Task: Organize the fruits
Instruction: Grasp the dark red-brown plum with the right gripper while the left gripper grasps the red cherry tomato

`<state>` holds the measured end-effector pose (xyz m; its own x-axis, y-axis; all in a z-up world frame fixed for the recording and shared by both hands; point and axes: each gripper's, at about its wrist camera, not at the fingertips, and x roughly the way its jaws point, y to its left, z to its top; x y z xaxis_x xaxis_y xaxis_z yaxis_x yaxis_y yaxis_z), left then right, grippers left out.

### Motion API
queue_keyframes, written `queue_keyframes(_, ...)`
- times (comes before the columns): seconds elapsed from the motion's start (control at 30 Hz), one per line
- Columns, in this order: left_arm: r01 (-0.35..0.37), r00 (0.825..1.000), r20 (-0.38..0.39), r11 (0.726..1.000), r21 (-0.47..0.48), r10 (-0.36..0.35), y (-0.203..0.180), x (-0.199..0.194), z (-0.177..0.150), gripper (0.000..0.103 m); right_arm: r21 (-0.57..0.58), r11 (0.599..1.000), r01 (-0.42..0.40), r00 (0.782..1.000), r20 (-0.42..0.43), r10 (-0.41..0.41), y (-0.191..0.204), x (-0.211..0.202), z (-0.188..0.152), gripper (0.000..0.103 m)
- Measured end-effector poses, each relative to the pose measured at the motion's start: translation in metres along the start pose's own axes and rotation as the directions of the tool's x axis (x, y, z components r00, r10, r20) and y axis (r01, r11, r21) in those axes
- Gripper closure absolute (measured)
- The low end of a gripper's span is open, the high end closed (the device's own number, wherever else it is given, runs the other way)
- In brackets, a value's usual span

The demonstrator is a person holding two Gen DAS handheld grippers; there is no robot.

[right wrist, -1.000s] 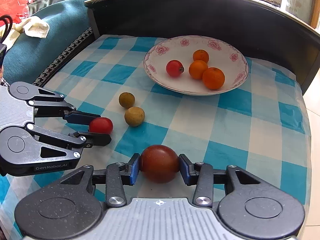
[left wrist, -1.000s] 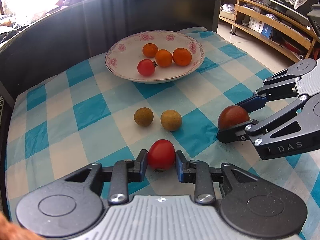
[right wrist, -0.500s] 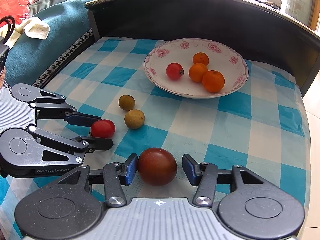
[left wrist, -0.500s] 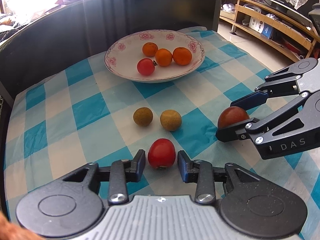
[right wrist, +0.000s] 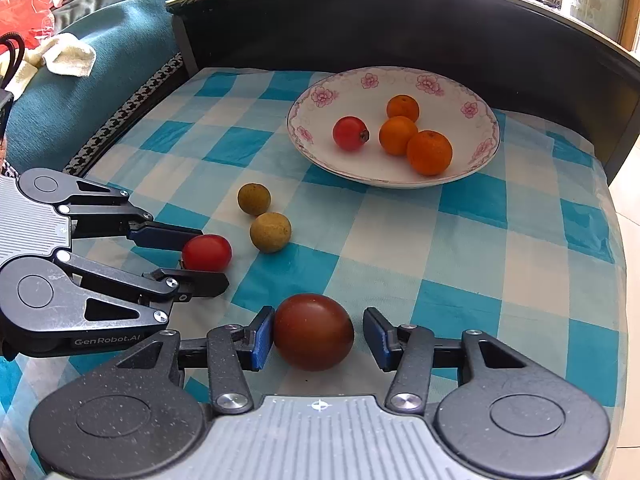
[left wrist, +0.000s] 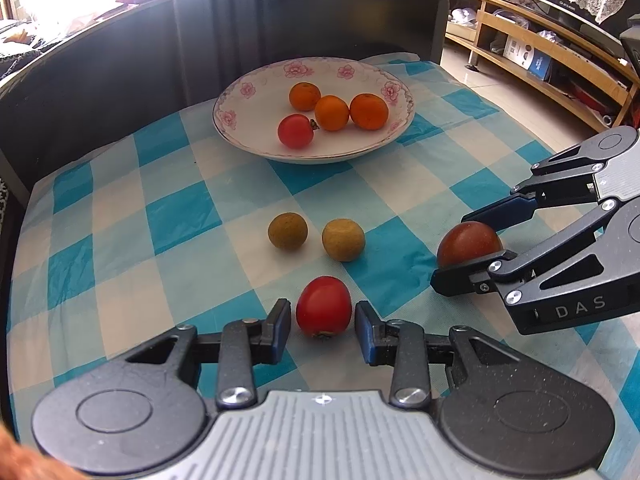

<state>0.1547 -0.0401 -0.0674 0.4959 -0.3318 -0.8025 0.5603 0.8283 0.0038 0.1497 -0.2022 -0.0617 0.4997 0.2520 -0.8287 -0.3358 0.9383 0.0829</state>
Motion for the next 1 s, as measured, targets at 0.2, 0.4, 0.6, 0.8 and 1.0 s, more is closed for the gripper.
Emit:
queue_keyframes(0.2,-0.001,1.0,0.0,1.0,-0.001,0.001,-0.002,0.0,0.0,0.063,-0.018,1.0,0.012,1.0,-0.01,-0.012,0.003,0.001,0.001,0.059)
queue_keyframes(0.4,-0.01,1.0,0.0,1.0,0.008,0.01,-0.004,0.0,0.002,0.065,-0.016,1.0,0.009,1.0,-0.016,-0.009,0.004,0.0,0.003,0.069)
queue_keyframes(0.6,-0.012,1.0,0.003,1.0,0.017,0.012,-0.006,-0.001,0.003,0.065,-0.044,0.999,0.025,1.0,-0.015,-0.025,0.009,0.0,0.003,0.07)
queue_keyframes(0.8,-0.012,1.0,0.026,1.0,0.019,0.012,-0.008,-0.006,0.007,0.065,-0.045,0.999,0.029,1.0,-0.01,-0.029,0.008,-0.001,0.004,0.07)
queue_keyframes(1.0,-0.015,0.999,0.044,1.0,0.019,0.015,-0.009,-0.01,0.013,0.065,-0.056,0.997,0.048,0.999,0.016,-0.047,0.009,-0.007,0.008,0.07)
